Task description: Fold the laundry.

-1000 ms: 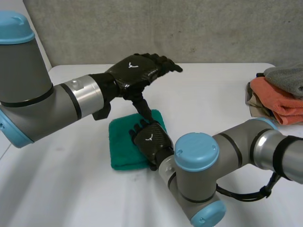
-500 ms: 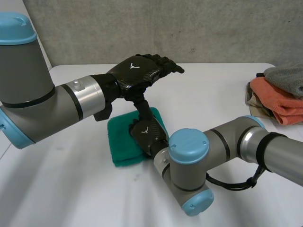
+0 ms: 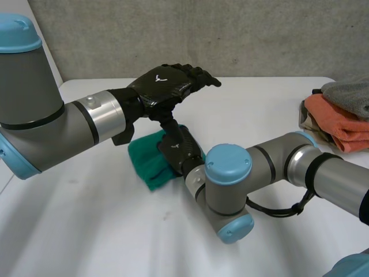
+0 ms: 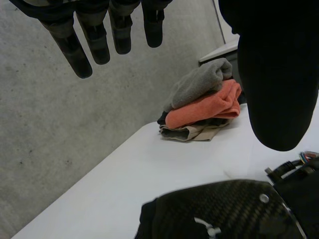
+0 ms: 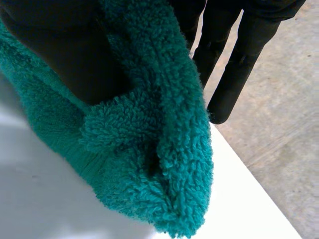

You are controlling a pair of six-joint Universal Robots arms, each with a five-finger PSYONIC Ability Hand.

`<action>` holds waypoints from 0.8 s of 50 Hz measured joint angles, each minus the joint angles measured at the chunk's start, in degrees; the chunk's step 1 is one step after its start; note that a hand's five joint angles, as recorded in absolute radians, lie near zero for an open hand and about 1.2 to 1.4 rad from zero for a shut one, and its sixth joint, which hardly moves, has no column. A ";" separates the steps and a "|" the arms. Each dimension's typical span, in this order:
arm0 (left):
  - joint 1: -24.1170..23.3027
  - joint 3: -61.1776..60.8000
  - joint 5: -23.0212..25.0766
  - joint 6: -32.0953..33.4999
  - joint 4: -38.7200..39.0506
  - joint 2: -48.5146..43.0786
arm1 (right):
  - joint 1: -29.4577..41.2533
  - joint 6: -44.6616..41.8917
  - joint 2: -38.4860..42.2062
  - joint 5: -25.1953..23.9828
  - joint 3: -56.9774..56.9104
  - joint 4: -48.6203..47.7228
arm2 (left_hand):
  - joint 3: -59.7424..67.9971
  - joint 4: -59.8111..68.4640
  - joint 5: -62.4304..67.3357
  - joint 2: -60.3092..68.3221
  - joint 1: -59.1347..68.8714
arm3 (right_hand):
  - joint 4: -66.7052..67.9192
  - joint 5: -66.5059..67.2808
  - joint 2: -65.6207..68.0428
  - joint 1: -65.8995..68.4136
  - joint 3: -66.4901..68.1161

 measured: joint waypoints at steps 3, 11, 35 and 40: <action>0.17 0.57 -0.16 -0.10 0.00 0.06 | -0.86 0.03 -1.12 -0.06 -0.69 -0.11 | 0.00 0.00 0.00 0.00 0.00 | 0.09 0.00 0.00 0.00 0.00; 0.69 2.85 -0.41 -1.04 0.19 2.52 | -5.09 -0.10 -7.43 -0.12 -3.01 -0.96 | 0.00 0.00 0.00 0.00 0.00 | 0.18 0.00 0.00 0.00 0.00; 0.56 2.46 -3.73 -10.54 7.92 7.68 | -45.16 3.45 -21.58 -7.77 -1.01 -13.15 | 0.00 0.00 0.00 0.00 0.00 | 0.22 -0.01 0.00 0.00 0.90; 0.33 0.84 -3.66 -10.29 7.89 7.27 | -53.44 6.12 -18.64 -14.12 3.94 -13.19 | 0.00 0.00 0.00 0.00 0.00 | 0.22 0.01 0.00 0.00 0.96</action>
